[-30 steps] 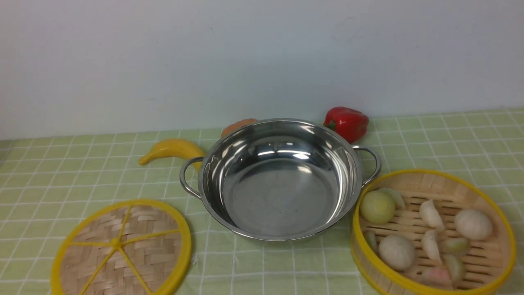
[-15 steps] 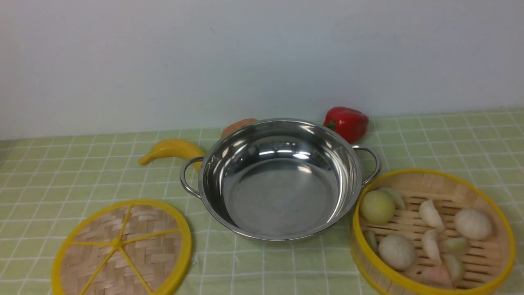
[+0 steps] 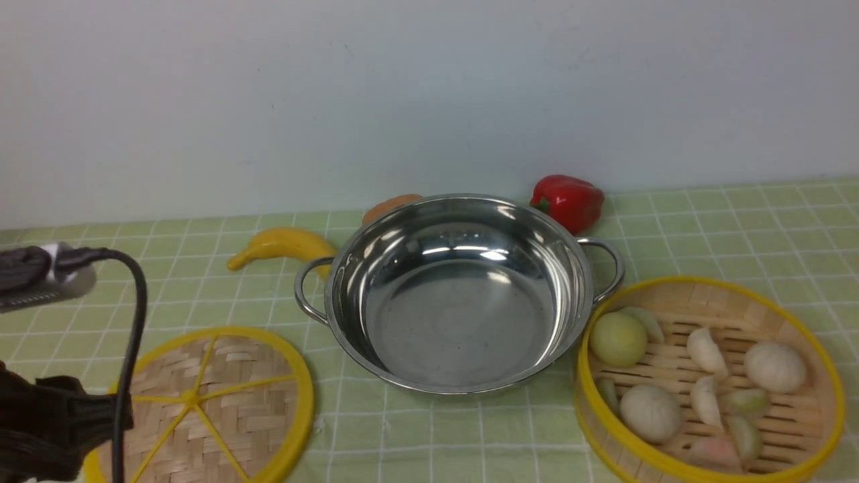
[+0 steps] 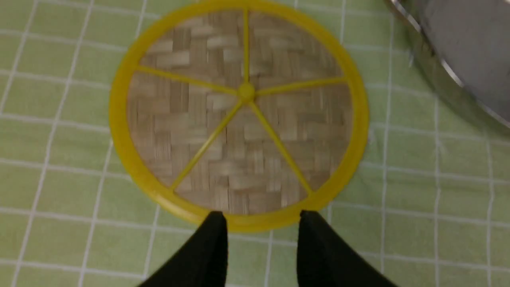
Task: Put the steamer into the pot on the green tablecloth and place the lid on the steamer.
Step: 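Reach for and grasp the rim of the bamboo steamer holding the buns with the right gripper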
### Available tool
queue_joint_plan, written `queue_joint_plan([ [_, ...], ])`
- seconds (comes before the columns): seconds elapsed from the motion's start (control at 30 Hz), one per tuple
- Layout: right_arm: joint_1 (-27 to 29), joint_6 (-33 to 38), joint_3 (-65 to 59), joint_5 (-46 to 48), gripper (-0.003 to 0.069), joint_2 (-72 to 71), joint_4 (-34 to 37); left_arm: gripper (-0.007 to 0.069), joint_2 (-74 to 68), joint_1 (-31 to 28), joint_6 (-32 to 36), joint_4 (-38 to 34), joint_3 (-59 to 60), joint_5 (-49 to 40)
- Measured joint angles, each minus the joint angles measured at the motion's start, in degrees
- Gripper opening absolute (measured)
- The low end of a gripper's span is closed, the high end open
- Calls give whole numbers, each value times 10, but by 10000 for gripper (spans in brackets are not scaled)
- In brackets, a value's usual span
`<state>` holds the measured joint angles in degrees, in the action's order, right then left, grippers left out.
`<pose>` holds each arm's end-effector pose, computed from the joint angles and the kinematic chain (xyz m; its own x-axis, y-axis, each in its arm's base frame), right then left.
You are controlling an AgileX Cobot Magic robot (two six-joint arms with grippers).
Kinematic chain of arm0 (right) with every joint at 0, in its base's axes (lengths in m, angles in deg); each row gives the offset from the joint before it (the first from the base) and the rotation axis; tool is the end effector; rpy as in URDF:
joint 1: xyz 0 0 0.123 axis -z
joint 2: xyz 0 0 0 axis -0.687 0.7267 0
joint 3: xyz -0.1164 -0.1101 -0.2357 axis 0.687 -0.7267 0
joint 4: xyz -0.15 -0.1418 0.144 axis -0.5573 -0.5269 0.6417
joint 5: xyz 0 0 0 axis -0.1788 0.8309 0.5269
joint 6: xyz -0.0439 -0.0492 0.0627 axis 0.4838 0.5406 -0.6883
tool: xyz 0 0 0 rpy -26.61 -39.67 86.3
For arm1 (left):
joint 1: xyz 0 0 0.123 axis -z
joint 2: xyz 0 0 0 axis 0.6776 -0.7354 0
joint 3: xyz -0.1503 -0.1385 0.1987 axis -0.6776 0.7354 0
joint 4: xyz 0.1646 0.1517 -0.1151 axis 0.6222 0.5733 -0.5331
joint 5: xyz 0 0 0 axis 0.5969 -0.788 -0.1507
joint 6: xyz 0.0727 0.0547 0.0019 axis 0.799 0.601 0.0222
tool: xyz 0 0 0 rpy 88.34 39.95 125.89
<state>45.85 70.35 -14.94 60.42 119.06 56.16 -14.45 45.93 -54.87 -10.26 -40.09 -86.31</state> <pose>0.1654 0.0112 0.3496 -0.8527 0.2065 -0.4799 0.0872 0.9619 0.2591 0.1498 -0.0086 0.2815 -0.8452 -0.1855 -0.5013 -0.1442 0.9822 -0.1203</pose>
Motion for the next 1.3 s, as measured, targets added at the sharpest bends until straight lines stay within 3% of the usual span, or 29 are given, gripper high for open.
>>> queue_joint_plan([
  [0.37, 0, -5, 0, -18, 242, 127, -77, 244, -39, 0, 0, 0, 0, -35],
  [0.93, 0, -9, 0, -149, 242, 354, -82, 244, -39, 0, 1, 3, -1, -49],
  [1.3, 0, -9, 0, -173, 216, 435, -87, 244, -39, 0, 25, 3, -2, -49],
])
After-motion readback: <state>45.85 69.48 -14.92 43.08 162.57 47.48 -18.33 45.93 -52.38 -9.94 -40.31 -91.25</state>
